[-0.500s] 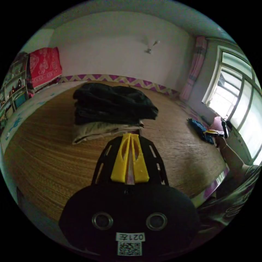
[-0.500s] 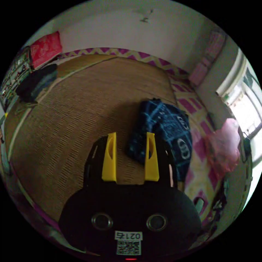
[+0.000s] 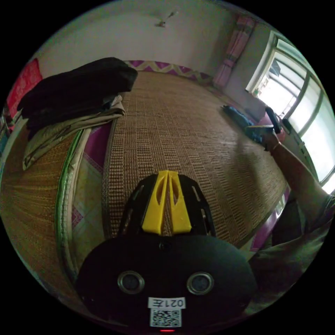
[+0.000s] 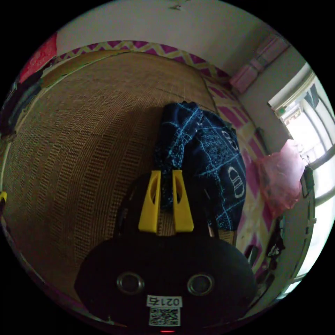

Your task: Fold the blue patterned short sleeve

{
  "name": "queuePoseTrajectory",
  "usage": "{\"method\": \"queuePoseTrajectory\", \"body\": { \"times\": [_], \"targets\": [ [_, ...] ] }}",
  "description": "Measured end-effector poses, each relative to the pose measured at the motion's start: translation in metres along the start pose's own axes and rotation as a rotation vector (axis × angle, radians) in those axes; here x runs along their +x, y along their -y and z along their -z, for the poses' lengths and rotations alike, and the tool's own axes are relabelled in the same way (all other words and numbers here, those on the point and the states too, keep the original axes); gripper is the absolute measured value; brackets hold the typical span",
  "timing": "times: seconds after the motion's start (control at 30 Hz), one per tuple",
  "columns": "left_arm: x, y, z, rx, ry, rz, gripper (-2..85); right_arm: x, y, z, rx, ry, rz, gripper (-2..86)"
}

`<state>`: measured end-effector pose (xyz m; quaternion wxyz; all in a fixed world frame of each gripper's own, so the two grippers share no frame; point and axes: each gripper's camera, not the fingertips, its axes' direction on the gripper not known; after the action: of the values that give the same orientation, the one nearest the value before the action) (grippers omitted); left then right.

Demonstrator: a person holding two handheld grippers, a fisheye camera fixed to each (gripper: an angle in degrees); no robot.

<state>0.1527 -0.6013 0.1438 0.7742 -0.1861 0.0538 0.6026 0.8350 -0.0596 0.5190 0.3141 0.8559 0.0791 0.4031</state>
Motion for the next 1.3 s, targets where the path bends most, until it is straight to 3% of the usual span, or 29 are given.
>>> {"method": "queuePoseTrajectory", "body": {
  "times": [0.2,0.27,0.37,0.53,0.73,0.83,1.07,1.17,1.3],
  "targets": [
    [-0.003,-0.011,-0.027,-0.103,-0.133,0.019,-1.0,0.021,0.023,0.048,-0.014,0.131,-0.08,3.3],
    [-0.009,-0.015,-0.032,-0.105,-0.19,0.051,-1.0,0.002,0.027,0.086,0.006,0.118,-0.028,3.2],
    [-0.008,-0.022,-0.038,-0.106,-0.2,0.055,-1.0,-0.06,0.026,0.144,-0.016,0.25,0.09,3.1],
    [-0.004,-0.035,-0.041,-0.072,-0.177,0.061,-1.0,-0.267,-0.004,0.231,-0.048,0.456,0.341,3.4],
    [-0.018,-0.065,-0.007,0.074,-0.18,0.136,-1.0,-0.471,-0.041,0.256,-0.078,0.749,0.408,5.7],
    [-0.022,-0.076,-0.006,0.028,-0.189,0.103,-1.0,-0.503,-0.061,0.272,-0.039,0.765,0.398,7.9],
    [-0.03,-0.087,-0.011,0.065,-0.244,0.127,-1.0,-0.467,-0.091,0.331,0.121,0.737,0.333,13.7],
    [-0.028,-0.083,-0.019,0.07,-0.267,0.13,-1.0,-0.504,-0.095,0.334,0.08,0.722,0.375,14.8],
    [-0.023,-0.077,-0.031,0.064,-0.227,0.118,-1.0,-0.568,-0.103,0.362,0.145,0.554,0.45,14.7]
  ]
}}
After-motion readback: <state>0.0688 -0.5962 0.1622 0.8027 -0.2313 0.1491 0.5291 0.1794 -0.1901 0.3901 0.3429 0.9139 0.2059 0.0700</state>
